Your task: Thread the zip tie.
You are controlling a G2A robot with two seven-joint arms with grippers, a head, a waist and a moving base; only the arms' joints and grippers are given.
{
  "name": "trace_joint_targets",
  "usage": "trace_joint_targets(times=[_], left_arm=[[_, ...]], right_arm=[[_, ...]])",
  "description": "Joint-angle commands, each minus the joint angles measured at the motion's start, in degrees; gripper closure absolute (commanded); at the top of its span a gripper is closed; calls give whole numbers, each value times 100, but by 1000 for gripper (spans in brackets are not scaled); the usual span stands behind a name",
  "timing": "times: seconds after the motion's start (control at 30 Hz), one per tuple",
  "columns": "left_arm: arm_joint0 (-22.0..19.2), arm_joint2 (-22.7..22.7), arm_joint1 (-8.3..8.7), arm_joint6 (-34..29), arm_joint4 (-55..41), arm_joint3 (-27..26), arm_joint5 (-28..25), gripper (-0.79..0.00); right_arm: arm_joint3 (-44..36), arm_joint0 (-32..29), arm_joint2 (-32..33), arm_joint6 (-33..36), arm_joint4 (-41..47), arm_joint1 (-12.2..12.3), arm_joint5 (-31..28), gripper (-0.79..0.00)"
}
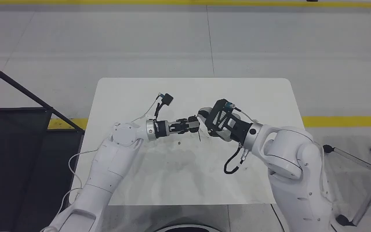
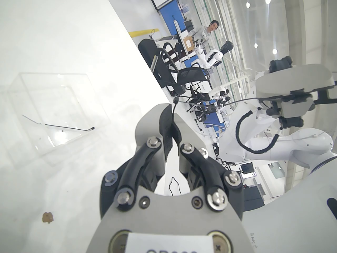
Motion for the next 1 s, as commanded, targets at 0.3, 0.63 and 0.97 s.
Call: trace_joint_targets(times=[0.3,0.63,0.97], left_arm=[[0,0,0,0,0,0,0,0],[0,0,0,0,0,0,0,0],[0,0,0,0,0,0,0,0]], right_arm=[[78,88,-101,-46,6,84,92,0],[88,130,-147,-231,-65,155,196,0],[142,184,-254,-301,-155,215,297,0]])
